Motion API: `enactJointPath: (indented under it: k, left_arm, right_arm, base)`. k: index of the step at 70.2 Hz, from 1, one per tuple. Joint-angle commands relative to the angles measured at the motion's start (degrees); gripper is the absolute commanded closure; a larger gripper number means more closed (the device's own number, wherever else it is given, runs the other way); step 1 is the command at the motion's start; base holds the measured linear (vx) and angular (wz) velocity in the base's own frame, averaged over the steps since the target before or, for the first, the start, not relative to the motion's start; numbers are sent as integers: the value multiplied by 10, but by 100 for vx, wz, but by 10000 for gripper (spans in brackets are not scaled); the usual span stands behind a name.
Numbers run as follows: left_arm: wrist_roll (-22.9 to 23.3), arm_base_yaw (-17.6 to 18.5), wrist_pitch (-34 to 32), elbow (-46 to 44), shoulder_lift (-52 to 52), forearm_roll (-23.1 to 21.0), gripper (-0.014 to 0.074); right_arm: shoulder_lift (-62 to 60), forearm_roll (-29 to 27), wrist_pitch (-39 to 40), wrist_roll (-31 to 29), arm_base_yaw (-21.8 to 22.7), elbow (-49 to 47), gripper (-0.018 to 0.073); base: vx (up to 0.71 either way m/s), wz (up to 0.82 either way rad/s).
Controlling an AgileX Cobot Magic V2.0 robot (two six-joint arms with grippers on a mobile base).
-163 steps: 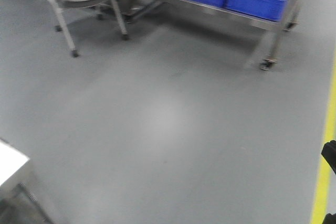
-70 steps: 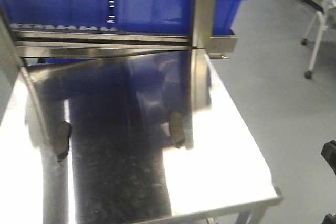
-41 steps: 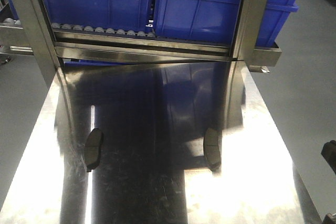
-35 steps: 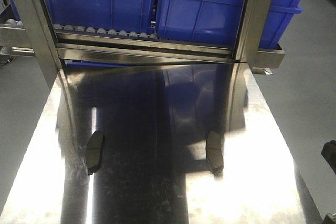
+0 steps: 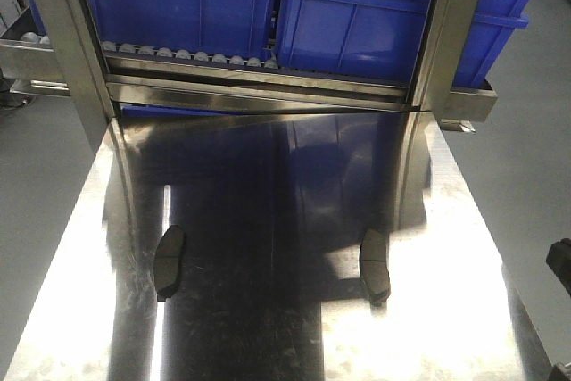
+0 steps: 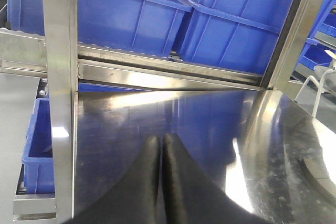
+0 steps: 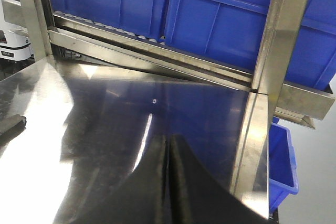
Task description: Move and align brake pads A on conveyor
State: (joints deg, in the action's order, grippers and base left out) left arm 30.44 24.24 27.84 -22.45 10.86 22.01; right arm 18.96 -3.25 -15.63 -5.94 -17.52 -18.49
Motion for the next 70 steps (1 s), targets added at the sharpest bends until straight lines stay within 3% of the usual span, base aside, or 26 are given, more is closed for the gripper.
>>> enactJointPath:
  k: [1, 70]
  left_arm:
    - [0, 4, -39, -15, 9, 7, 603]
    - [0, 4, -47, -15, 9, 7, 600]
  right_arm:
    - [5, 4, 42, -1, 2, -16, 566]
    - [5, 4, 42, -1, 2, -16, 566]
  base:
    - [0, 0]
    - [0, 0]
